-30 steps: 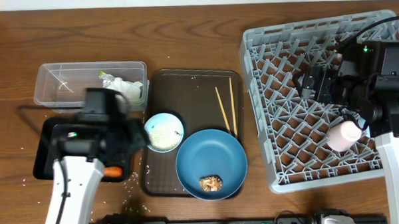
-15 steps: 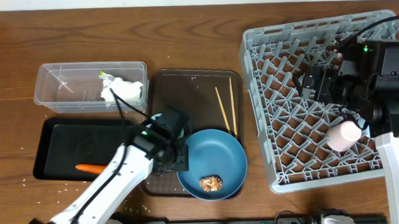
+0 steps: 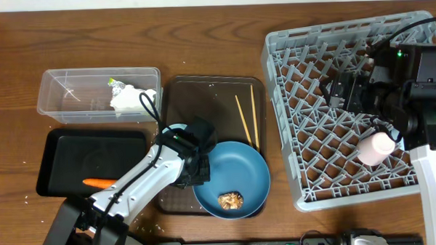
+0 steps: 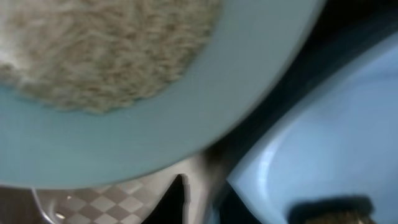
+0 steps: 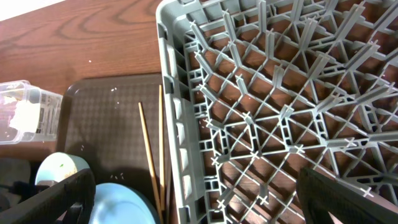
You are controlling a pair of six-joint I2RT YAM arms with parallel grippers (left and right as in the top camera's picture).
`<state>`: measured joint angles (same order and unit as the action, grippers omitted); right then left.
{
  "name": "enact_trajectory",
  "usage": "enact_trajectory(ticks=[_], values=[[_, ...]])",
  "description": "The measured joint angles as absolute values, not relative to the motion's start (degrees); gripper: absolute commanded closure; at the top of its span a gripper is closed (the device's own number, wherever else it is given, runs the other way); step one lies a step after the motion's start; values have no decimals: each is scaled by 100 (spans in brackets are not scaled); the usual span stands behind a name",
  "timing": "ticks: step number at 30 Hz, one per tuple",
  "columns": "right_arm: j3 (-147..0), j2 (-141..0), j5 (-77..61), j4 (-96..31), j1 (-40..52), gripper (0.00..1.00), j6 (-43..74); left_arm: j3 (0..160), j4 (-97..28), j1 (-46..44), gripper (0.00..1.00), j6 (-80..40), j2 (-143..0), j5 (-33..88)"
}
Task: Sort waste into correct bins and load items into the dishwasher rack
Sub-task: 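Move the left gripper toward the large blue plate, then grasp the blue plate rim with the left gripper and lift it, then tip the blue plate over the black tray to dump the food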
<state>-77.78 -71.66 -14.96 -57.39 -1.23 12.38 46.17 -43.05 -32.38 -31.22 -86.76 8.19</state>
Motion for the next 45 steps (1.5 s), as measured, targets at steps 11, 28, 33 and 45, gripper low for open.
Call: enact_trajectory(ticks=[11,28,33,45], values=[[-7778,-7166,-1494,-5739,-123,4,1238,4617,-4292,-3247,94,-3063,-8648,904],[-7778,-7166,-1494,-5756,-123,4,1238,6049,-6466,-3236,94,-3022,-7190,862],[-7778,-7166,-1494,-5758,-123,4,1238,6768,-7708,-2884,94,-3017,-6729,340],[-7778,-7166,-1494,-5745,-123,4,1238,7926,-9133,-331,94,-3109,-6445,-1594]])
